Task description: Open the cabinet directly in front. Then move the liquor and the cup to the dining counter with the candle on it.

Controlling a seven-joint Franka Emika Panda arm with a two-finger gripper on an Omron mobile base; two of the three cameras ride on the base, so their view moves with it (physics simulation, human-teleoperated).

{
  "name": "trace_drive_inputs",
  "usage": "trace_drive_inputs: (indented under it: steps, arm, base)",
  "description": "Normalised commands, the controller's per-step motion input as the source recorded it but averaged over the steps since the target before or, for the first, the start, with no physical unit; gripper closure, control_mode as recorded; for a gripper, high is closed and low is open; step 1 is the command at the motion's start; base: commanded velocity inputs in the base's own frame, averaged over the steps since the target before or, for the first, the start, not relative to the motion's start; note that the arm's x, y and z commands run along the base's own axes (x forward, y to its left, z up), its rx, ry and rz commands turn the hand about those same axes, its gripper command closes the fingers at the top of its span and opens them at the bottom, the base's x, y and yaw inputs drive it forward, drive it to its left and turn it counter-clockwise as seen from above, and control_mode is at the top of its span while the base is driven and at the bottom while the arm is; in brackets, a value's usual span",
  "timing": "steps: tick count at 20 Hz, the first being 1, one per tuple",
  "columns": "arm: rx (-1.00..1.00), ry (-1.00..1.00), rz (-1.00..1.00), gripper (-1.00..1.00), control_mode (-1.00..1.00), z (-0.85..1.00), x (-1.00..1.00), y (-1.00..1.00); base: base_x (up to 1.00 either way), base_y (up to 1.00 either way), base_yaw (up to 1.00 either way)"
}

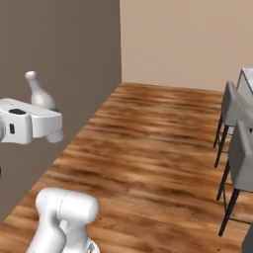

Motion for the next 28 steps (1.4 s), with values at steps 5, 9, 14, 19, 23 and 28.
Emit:
trace_drive_inputs:
  steps: [5,9,14,19,23,28]
  arm:
    - [0.00,0.00,0.00,1.00,1.00,0.00,0.00,0.00]
    - [0.00,0.00,0.00,1.00,1.00,0.00,0.00,0.00]
    - [0.00,0.00,0.00,1.00,1.00,0.00,0.00,0.00]
    - [0.00,0.00,0.00,1.00,1.00,0.00,0.00,0.00]
    - [0.00,0.00,0.00,1.00,1.00,0.00,0.00,0.00]
    - [0.00,0.00,0.00,1.00,1.00,0.00,0.00,0.00]
  base:
    - [0.79,0.32,-0.71]
    - [0.61,0.49,-0.82]
    - [0.76,0.84,-0.75]
    - [0.86,1.00,-0.65]
    - [0.91,0.94,-0.72]
    - [0.81,0.98,-0.64]
